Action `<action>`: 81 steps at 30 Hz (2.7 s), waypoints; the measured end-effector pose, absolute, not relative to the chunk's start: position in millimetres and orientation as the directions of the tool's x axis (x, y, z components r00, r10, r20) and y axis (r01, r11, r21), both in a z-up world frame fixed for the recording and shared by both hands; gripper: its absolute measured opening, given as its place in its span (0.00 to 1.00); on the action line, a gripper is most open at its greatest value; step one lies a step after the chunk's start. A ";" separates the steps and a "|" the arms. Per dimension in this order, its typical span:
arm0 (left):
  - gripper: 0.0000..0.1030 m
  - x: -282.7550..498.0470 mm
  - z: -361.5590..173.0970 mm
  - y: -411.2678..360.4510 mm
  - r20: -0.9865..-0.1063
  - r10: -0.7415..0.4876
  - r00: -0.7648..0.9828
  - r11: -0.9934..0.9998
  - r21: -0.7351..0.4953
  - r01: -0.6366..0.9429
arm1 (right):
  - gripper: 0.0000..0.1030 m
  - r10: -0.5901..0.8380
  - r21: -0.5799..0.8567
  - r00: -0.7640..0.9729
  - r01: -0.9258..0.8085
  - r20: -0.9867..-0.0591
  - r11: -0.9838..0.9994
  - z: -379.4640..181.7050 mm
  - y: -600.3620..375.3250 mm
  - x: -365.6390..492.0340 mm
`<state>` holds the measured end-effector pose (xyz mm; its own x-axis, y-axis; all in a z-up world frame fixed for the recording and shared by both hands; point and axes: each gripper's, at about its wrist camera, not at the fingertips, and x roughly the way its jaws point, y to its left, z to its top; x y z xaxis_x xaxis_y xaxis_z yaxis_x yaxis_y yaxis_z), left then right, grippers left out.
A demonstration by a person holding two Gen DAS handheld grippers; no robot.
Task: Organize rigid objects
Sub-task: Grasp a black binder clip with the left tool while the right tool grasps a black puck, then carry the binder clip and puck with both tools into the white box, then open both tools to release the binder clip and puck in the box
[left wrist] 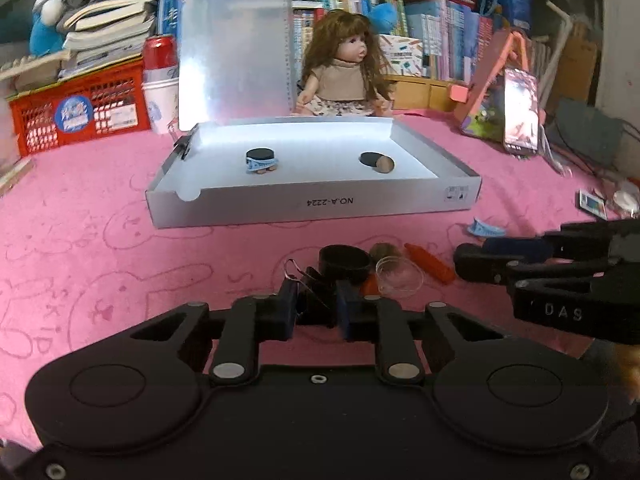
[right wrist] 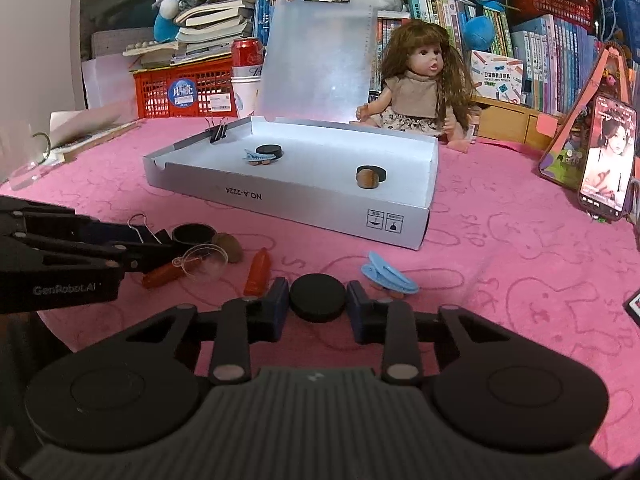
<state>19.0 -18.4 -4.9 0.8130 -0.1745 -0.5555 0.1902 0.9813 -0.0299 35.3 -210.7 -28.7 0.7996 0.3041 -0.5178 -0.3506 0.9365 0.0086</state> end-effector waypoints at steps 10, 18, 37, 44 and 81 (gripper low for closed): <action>0.19 24.8 20.2 -8.1 -0.535 -0.185 0.824 0.982 -0.061 0.181 | 0.35 0.284 0.030 0.819 -0.311 -0.498 0.950 -10.7 -213.8 42.6; 0.19 47.3 39.5 4.4 -0.524 -0.185 0.831 0.983 -0.107 0.152 | 0.35 0.264 0.059 0.832 -0.270 -0.488 0.961 5.4 -216.8 61.2; 0.19 146.0 43.0 3.1 -0.591 -0.179 0.787 0.981 -0.166 0.099 | 0.35 0.239 0.124 0.801 -0.205 -0.548 0.971 13.8 -208.7 137.5; 0.19 174.3 27.9 -8.7 -0.620 -0.153 0.770 0.987 -0.130 0.092 | 0.35 0.221 0.126 0.783 -0.182 -0.581 0.975 1.4 -203.4 161.1; 0.42 212.7 16.5 -9.8 -0.606 -0.056 0.793 0.998 -0.034 0.045 | 0.55 0.188 0.114 0.767 -0.149 -0.613 0.982 -9.5 -202.4 201.7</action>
